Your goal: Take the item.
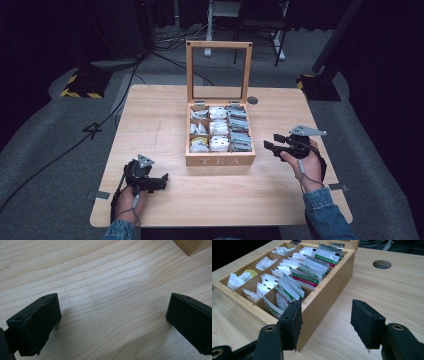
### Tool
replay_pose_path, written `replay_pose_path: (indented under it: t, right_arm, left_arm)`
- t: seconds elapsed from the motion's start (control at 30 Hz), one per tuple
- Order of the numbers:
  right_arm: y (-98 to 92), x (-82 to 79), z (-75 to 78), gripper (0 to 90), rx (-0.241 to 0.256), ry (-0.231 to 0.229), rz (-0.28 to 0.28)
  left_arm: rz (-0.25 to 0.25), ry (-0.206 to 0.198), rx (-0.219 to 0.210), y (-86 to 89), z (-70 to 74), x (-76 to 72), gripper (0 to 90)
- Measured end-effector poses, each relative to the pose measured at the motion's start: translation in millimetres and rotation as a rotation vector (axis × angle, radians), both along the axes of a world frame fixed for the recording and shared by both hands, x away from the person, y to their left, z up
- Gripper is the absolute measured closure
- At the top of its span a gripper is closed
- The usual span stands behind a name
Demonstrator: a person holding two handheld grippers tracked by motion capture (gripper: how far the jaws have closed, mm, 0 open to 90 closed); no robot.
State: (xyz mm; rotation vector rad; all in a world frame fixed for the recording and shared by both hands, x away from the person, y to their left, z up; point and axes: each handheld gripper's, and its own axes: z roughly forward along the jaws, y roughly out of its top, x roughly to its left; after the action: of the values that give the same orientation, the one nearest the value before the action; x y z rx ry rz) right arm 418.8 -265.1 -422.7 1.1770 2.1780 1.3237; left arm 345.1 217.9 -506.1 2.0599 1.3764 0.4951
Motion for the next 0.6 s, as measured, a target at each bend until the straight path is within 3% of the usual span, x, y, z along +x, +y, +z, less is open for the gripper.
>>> replay_pose_path:
  t: [0.43, 0.6]
  right_arm:
    - [22.7, 3.8, 16.4, 43.4, 0.038, -0.005, 0.065]
    - [39.9, 8.1, 22.4, 43.4, 0.057, -0.011, 0.11]
  left_arm:
    - [0.004, -0.001, -0.005, -0.2, -0.3, -0.6, 0.0]
    - [0.016, 0.001, -0.002, 0.2, -0.1, -2.1, 0.0]
